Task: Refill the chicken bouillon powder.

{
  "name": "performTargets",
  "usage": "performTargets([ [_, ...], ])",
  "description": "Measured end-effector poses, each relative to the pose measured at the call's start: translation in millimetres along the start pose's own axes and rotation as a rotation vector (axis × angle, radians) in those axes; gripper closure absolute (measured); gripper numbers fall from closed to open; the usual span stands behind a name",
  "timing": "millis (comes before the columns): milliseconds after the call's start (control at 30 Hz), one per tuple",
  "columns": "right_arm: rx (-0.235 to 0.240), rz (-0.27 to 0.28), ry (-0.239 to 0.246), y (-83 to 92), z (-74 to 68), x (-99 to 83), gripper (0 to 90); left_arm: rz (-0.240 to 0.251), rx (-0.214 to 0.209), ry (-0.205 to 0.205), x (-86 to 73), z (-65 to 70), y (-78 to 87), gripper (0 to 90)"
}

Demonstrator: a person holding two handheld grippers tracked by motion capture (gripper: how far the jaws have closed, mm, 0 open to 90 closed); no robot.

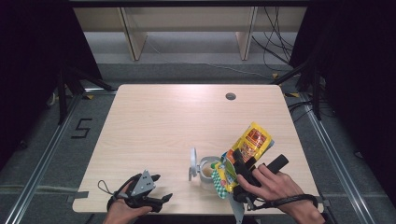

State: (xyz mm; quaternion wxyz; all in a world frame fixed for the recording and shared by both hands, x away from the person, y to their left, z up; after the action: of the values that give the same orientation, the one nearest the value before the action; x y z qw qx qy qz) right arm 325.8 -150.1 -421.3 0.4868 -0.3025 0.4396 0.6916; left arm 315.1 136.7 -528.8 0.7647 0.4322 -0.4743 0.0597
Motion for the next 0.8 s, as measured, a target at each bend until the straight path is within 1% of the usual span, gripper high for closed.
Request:
performTargets([
  [33,0.001,0.000,0.003,0.0,0.2,-0.1,59.4,-0.011,0.008,-0.014,-0.1,-1.4,0.6,21.8],
  [100,0.001,0.000,0.009,-0.1,0.6,-0.3,59.4,-0.001,0.000,-0.001,0.0,0.0,0.0,21.7],
  [133,0.009,-0.008,-0.001,0.3,-0.6,-0.3,59.4,-0.002,0.000,-0.001,0.0,-0.1,0.0,21.8],
  [167,0.008,-0.008,0.010,0.1,0.1,-0.3,59.5,-0.001,0.000,-0.001,0.0,0.0,0.0,21.7],
  [200,0.009,-0.011,0.008,0.4,-0.2,-0.3,59.4,-0.002,0.000,-0.001,-0.1,-0.1,0.1,21.7],
  [233,0.009,-0.011,0.011,0.4,0.0,-0.4,59.5,-0.011,0.007,-0.014,-0.1,-1.4,0.6,21.7],
  [300,0.009,-0.009,0.010,0.5,0.3,-0.3,59.5,-0.011,0.007,-0.015,-0.1,-1.4,0.7,21.8],
  [467,0.010,-0.007,0.011,0.4,0.5,-0.1,59.5,-0.011,0.006,-0.014,-0.2,-1.3,0.6,21.8],
  [500,0.013,-0.006,0.011,0.3,0.3,0.1,59.5,-0.006,0.000,-0.007,-0.1,-0.6,0.0,21.8],
  [533,0.013,-0.004,0.009,0.0,0.1,0.4,59.5,-0.012,0.003,-0.016,-0.2,-1.4,0.4,21.7],
  [600,0.015,-0.002,0.007,-0.4,-0.2,0.8,59.5,0.000,-0.004,0.000,0.0,0.4,0.2,21.7],
  [700,0.016,-0.002,0.001,-0.3,-0.6,0.8,59.6,-0.010,0.007,-0.014,-0.1,-1.3,0.6,21.8],
  [767,0.014,-0.002,0.007,-0.2,-0.2,0.6,59.5,0.000,-0.002,-0.001,0.0,0.2,0.1,21.7],
  [800,0.014,-0.003,0.007,-0.2,-0.1,0.5,59.5,0.000,-0.003,-0.001,0.1,0.3,0.1,21.8],
])
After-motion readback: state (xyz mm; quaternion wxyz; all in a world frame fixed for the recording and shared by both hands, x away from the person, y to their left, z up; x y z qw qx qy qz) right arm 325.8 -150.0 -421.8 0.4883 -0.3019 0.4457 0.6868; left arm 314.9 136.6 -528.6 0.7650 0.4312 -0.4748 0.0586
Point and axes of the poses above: each handheld gripper's, and its own axes: y roughly backward along the jaws, x roughly out of its top, z roughly to its right, the point moved 5 cm from there along -y, roughly forward along the jaws, and after that the axes turned 15 degrees about y, right-handed, at the moved point
